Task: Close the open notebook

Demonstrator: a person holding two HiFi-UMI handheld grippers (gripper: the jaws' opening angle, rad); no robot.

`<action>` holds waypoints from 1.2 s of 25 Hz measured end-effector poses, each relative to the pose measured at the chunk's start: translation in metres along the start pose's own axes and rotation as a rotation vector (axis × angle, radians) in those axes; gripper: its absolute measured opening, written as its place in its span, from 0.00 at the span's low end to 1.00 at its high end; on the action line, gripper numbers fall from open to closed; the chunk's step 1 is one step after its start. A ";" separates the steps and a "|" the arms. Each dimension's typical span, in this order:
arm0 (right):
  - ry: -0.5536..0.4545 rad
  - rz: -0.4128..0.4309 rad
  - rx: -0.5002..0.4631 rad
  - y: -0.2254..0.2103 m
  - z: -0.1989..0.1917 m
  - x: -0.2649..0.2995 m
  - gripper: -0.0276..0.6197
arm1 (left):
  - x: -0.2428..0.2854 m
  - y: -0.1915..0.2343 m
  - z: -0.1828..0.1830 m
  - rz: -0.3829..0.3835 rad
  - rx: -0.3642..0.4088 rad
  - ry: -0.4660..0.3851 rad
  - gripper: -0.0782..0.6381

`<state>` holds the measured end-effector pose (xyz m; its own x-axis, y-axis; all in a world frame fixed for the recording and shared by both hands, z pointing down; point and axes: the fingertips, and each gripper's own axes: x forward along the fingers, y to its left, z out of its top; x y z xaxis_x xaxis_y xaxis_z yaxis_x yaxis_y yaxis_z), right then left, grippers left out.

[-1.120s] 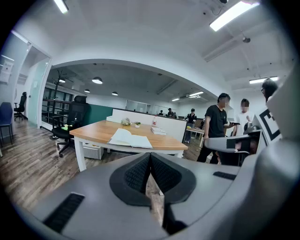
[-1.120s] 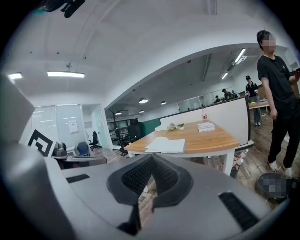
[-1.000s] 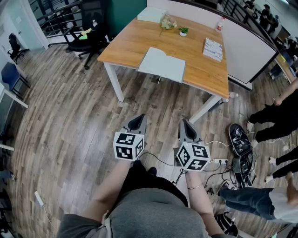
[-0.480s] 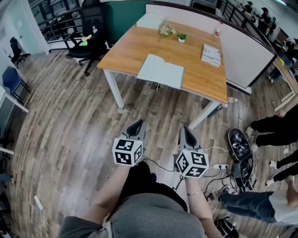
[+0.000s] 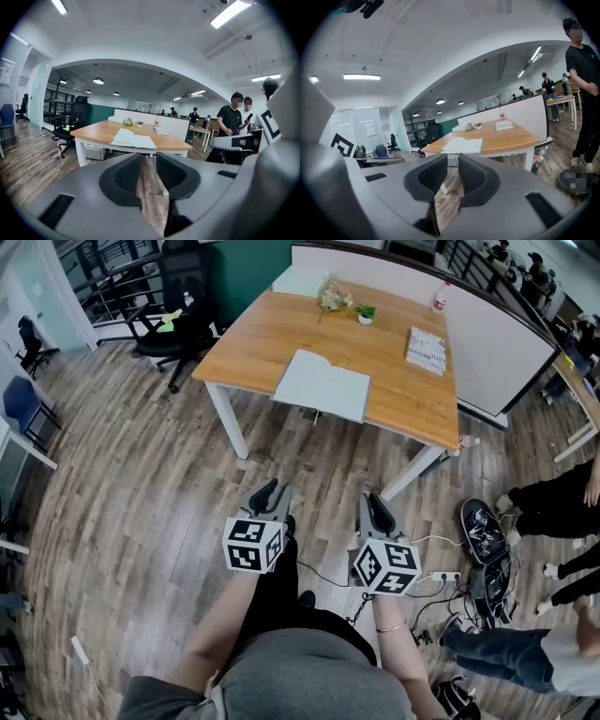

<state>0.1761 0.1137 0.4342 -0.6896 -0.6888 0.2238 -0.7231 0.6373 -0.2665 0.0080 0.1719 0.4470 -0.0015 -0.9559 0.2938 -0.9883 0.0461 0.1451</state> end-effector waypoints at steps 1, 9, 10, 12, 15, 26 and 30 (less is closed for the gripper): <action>0.000 0.000 0.001 -0.001 0.001 0.005 0.15 | 0.004 0.003 0.001 0.002 -0.001 -0.001 0.24; 0.011 -0.023 0.004 -0.013 0.012 0.062 0.16 | 0.058 0.044 0.011 0.001 -0.009 0.012 0.26; 0.012 -0.027 0.003 -0.014 0.014 0.072 0.16 | 0.067 0.051 0.014 0.003 -0.011 0.013 0.26; 0.015 -0.035 0.000 -0.018 0.019 0.094 0.16 | 0.087 0.068 0.020 0.009 -0.014 0.016 0.26; 0.023 -0.057 0.000 -0.026 0.027 0.132 0.16 | 0.119 0.093 0.030 0.010 -0.020 0.023 0.26; 0.041 -0.125 -0.002 -0.038 0.063 0.243 0.17 | 0.216 0.165 0.075 -0.017 -0.017 0.049 0.27; 0.049 -0.160 0.005 -0.044 0.068 0.274 0.17 | 0.244 0.185 0.083 -0.038 -0.017 0.060 0.27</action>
<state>0.0220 -0.1266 0.4431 -0.5672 -0.7636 0.3086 -0.8235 0.5195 -0.2281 -0.1874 -0.0766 0.4672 0.0454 -0.9378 0.3443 -0.9847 0.0160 0.1734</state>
